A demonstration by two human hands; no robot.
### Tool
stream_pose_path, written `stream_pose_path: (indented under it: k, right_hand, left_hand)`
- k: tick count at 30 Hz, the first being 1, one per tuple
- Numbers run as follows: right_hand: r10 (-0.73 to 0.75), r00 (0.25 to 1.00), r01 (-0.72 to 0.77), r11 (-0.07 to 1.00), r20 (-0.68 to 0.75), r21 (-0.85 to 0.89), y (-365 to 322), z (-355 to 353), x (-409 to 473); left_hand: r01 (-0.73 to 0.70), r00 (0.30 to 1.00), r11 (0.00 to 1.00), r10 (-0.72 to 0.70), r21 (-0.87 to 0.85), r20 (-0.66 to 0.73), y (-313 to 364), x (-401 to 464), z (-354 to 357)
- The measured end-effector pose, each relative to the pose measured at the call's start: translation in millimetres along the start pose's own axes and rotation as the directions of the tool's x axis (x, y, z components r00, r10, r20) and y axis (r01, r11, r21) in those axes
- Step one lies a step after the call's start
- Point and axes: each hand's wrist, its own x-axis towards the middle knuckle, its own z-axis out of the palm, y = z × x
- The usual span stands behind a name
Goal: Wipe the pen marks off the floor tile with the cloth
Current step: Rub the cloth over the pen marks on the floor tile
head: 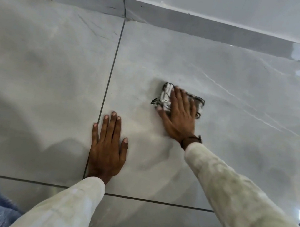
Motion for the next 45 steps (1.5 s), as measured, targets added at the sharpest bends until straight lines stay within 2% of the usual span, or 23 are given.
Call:
stream_pose_path:
  k: [1, 3, 6, 8, 10, 12, 14, 18, 22, 24, 28, 31, 33, 35, 38, 42, 45]
  right_hand:
    - [-0.027, 1.0, 0.027, 1.0, 0.01, 0.007, -15, 2, 4]
    - [-0.207, 0.977, 0.207, 0.978, 0.057, 0.001, -30, 9, -9]
    - [-0.425, 0.899, 0.432, 0.9, 0.101, -0.057, -2, 8, -44]
    - [-0.418, 0.901, 0.427, 0.902, 0.115, -0.064, 28, 0, -48]
    - [-0.309, 0.946, 0.314, 0.948, 0.095, -0.05, 38, -8, -32]
    - [-0.156, 0.986, 0.158, 0.987, 0.055, -0.031, 21, -7, -10]
    - [-0.11, 0.992, 0.112, 0.994, 0.059, -0.016, -8, -1, 3]
    - [-0.384, 0.919, 0.388, 0.921, 0.093, -0.028, -36, 14, -23]
    - [-0.486, 0.87, 0.491, 0.869, 0.083, -0.058, -28, 12, -12]
    - [-0.428, 0.901, 0.43, 0.902, 0.067, -0.026, -20, 8, 14]
    - [-0.129, 0.991, 0.129, 0.992, -0.023, 0.011, 40, -7, 25]
    - [0.027, 0.998, -0.025, 0.999, -0.061, 0.029, 83, -15, -11]
    - [0.13, 0.99, -0.126, 0.99, -0.054, 0.059, 85, -11, -41]
    - [0.163, 0.986, -0.16, 0.984, -0.032, 0.075, 69, -1, -65]
    - [-0.013, 1.0, 0.014, 0.997, -0.015, 0.08, 31, 12, -77]
    - [-0.244, 0.969, 0.24, 0.967, 0.036, 0.087, -23, 18, -42]
    - [-0.334, 0.94, 0.326, 0.94, 0.066, 0.103, -51, 16, -18]
  left_hand:
    - [0.0, 1.0, 1.0, 0.0, -0.001, -0.002, 1, -1, -1]
    - [-0.003, 1.0, 1.0, 0.003, -0.007, 0.0, 2, -3, -2]
    - [0.003, 1.0, 1.0, -0.003, -0.017, 0.014, 2, -4, -2]
    - [0.01, 1.0, 1.0, -0.009, -0.011, 0.03, 1, -4, -3]
    - [0.009, 1.0, 1.0, -0.009, -0.003, 0.029, 2, -3, -4]
    - [0.01, 1.0, 1.0, -0.01, -0.005, 0.027, 3, -3, -6]
    - [0.006, 1.0, 1.0, -0.006, -0.004, 0.028, 4, -2, -6]
    - [0.007, 1.0, 1.0, -0.007, -0.02, 0.005, 5, 0, -7]
    - [0.002, 1.0, 1.0, -0.002, -0.013, 0.017, 5, -1, -10]
    - [0.0, 1.0, 1.0, 0.0, -0.011, 0.025, 5, 0, -9]
    - [0.0, 1.0, 1.0, 0.001, -0.019, 0.02, 5, -1, -5]
    - [0.006, 1.0, 1.0, -0.006, -0.024, 0.006, 4, -1, -4]
    - [0.008, 1.0, 1.0, -0.008, -0.015, 0.004, 1, -1, -4]
    - [0.002, 1.0, 1.0, -0.002, -0.01, 0.005, 1, -1, -4]
    - [0.001, 1.0, 1.0, -0.001, -0.004, 0.028, 1, -1, -4]
    - [-0.016, 1.0, 1.0, 0.016, 0.013, 0.001, 3, -2, -4]
    - [-0.038, 0.998, 0.999, 0.039, 0.018, -0.04, 3, -2, -3]
